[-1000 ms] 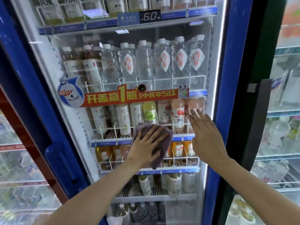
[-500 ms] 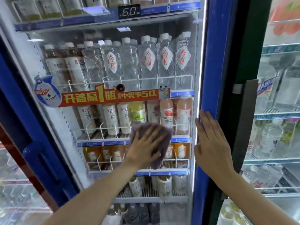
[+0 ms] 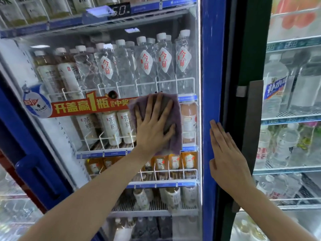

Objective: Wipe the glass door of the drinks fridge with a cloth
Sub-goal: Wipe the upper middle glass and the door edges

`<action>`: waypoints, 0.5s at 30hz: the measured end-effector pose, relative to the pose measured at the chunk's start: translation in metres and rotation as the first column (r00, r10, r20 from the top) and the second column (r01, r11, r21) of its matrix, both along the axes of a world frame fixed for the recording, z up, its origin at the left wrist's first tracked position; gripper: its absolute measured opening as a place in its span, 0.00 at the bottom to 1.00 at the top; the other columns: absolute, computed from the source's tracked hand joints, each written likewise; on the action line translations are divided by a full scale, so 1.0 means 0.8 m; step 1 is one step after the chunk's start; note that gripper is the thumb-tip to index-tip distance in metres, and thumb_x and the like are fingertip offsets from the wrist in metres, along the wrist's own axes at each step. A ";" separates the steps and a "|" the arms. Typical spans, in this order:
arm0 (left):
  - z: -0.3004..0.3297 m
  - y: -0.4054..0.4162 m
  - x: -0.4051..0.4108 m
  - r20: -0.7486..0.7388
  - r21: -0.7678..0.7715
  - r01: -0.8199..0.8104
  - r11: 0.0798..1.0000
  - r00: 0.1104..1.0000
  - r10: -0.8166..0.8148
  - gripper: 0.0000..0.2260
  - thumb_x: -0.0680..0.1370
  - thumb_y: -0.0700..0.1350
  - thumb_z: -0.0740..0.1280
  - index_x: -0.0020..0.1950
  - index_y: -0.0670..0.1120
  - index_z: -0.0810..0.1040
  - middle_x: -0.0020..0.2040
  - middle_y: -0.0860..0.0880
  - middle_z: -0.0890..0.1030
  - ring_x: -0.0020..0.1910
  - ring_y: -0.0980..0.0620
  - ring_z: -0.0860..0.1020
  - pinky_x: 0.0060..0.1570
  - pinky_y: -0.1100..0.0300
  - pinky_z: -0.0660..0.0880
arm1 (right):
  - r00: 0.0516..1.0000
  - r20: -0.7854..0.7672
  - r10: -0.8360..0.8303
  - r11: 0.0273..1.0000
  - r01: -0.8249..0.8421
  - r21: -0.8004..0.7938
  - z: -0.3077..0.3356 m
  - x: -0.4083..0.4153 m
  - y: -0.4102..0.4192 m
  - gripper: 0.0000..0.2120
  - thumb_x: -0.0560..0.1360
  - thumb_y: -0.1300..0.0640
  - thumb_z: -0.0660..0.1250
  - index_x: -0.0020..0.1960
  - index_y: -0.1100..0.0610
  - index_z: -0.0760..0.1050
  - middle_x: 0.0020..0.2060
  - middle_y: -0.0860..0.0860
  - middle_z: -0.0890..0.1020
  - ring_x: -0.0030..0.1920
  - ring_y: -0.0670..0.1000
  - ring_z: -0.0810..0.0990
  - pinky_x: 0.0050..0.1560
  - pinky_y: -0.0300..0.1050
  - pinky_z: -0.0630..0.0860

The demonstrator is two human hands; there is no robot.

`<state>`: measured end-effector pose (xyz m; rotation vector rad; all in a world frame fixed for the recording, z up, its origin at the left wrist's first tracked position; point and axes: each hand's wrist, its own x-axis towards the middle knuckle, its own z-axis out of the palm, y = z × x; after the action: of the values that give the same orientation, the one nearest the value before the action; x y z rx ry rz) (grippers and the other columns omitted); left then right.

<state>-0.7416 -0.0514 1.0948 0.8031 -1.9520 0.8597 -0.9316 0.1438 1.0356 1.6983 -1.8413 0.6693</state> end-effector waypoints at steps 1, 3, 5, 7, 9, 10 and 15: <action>-0.007 0.001 -0.004 0.004 -0.006 -0.001 1.000 1.000 0.001 0.35 0.82 0.63 0.57 0.86 0.54 0.49 0.86 0.49 0.42 0.85 0.43 0.43 0.79 0.37 0.32 | 1.000 0.006 0.017 1.000 -0.017 -0.003 0.000 -0.003 0.000 0.43 0.72 0.65 0.64 0.84 0.65 0.50 0.86 0.56 0.51 0.85 0.56 0.54 0.81 0.58 0.63; -0.040 0.007 -0.004 0.092 -0.009 0.013 1.000 0.996 -0.012 0.36 0.81 0.63 0.57 0.86 0.54 0.49 0.86 0.50 0.41 0.85 0.44 0.42 0.79 0.39 0.31 | 0.998 0.028 0.049 0.999 -0.048 -0.024 -0.001 -0.007 0.000 0.44 0.72 0.67 0.65 0.84 0.65 0.51 0.86 0.54 0.51 0.85 0.55 0.53 0.82 0.56 0.61; -0.088 0.018 -0.003 0.214 0.005 0.038 0.999 0.976 -0.038 0.38 0.80 0.61 0.61 0.86 0.55 0.49 0.86 0.51 0.41 0.85 0.47 0.42 0.80 0.42 0.32 | 0.998 0.020 0.060 0.998 -0.060 -0.031 0.000 -0.009 -0.001 0.44 0.71 0.68 0.65 0.84 0.65 0.52 0.86 0.55 0.52 0.85 0.55 0.55 0.81 0.54 0.58; -0.127 0.031 -0.005 0.254 0.058 0.030 0.998 0.966 -0.043 0.40 0.79 0.60 0.64 0.86 0.55 0.49 0.86 0.52 0.42 0.85 0.49 0.43 0.81 0.43 0.33 | 0.999 -0.009 0.048 0.998 -0.048 -0.028 0.001 -0.012 0.000 0.45 0.70 0.68 0.67 0.84 0.65 0.53 0.85 0.55 0.54 0.84 0.55 0.56 0.81 0.54 0.58; -0.141 0.042 -0.008 0.225 0.105 -0.001 0.994 0.974 -0.023 0.40 0.78 0.59 0.66 0.86 0.57 0.48 0.86 0.53 0.41 0.85 0.50 0.42 0.81 0.45 0.33 | 0.999 -0.038 0.038 0.999 -0.038 -0.011 0.004 -0.014 0.002 0.45 0.69 0.68 0.68 0.83 0.66 0.55 0.85 0.56 0.55 0.84 0.56 0.58 0.80 0.55 0.58; -0.136 0.043 -0.009 0.218 0.108 -0.006 0.994 0.976 -0.018 0.40 0.78 0.58 0.66 0.86 0.57 0.48 0.86 0.54 0.40 0.85 0.51 0.41 0.81 0.45 0.34 | 0.998 -0.048 0.036 0.999 -0.036 0.003 0.006 -0.016 0.003 0.45 0.70 0.68 0.68 0.83 0.65 0.55 0.85 0.56 0.55 0.84 0.56 0.58 0.80 0.55 0.58; -0.031 0.041 -0.031 0.019 0.069 0.001 0.998 1.000 -0.002 0.34 0.81 0.59 0.60 0.85 0.54 0.54 0.86 0.50 0.42 0.85 0.49 0.38 0.80 0.45 0.30 | 0.999 -0.046 0.030 0.999 -0.028 0.039 0.010 -0.015 0.006 0.45 0.70 0.67 0.69 0.84 0.65 0.54 0.85 0.55 0.54 0.84 0.56 0.56 0.79 0.55 0.58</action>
<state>-0.7663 -0.0186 1.0699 0.8366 -2.0086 0.8053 -0.9436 0.1490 1.0433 1.7533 -1.8112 0.6053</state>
